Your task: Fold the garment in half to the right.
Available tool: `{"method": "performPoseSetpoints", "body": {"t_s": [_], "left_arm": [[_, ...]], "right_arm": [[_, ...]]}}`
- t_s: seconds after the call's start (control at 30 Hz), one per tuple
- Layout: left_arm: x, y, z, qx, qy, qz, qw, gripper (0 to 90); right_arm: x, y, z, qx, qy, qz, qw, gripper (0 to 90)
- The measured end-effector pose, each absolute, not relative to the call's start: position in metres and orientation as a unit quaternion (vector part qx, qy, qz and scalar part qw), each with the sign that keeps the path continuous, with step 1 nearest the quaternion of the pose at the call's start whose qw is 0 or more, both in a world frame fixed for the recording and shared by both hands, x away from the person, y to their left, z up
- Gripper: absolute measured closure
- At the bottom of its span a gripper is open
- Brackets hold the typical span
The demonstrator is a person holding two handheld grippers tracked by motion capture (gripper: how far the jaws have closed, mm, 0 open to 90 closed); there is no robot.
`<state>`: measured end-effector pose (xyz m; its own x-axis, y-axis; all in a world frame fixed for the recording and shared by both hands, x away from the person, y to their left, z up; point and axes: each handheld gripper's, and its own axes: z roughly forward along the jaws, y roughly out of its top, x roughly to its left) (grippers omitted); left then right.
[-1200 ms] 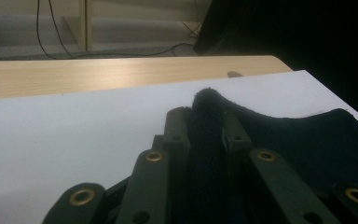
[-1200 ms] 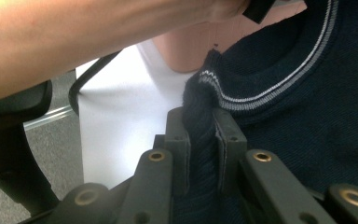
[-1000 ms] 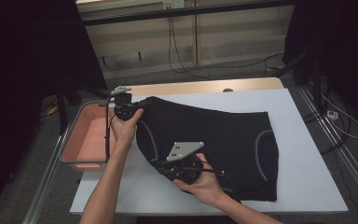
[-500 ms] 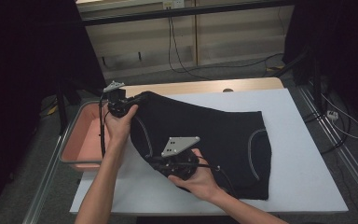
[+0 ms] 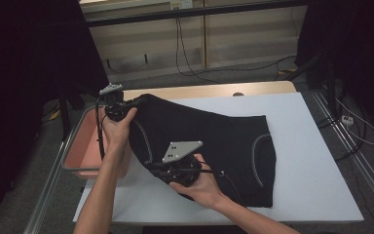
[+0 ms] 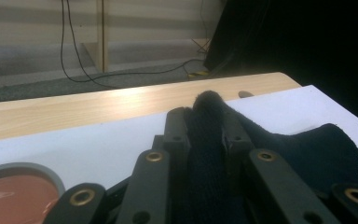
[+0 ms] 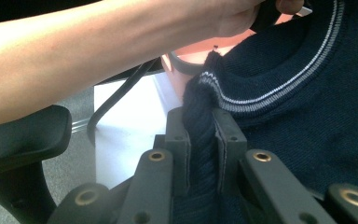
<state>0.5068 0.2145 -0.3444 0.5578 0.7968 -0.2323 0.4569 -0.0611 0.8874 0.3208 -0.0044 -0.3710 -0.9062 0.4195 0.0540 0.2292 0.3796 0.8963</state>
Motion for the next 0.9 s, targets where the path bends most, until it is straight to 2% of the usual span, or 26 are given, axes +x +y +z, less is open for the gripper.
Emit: {"method": "performPoseSetpoints", "body": {"t_s": [0.9], "left_arm": [[0.501, 0.246, -0.317, 0.694, 0.447, 0.177, 0.536, 77.5]], "right_arm": [[0.323, 0.014, -0.343, 0.166, 0.819, 0.539, 0.104, 79.3]]}}
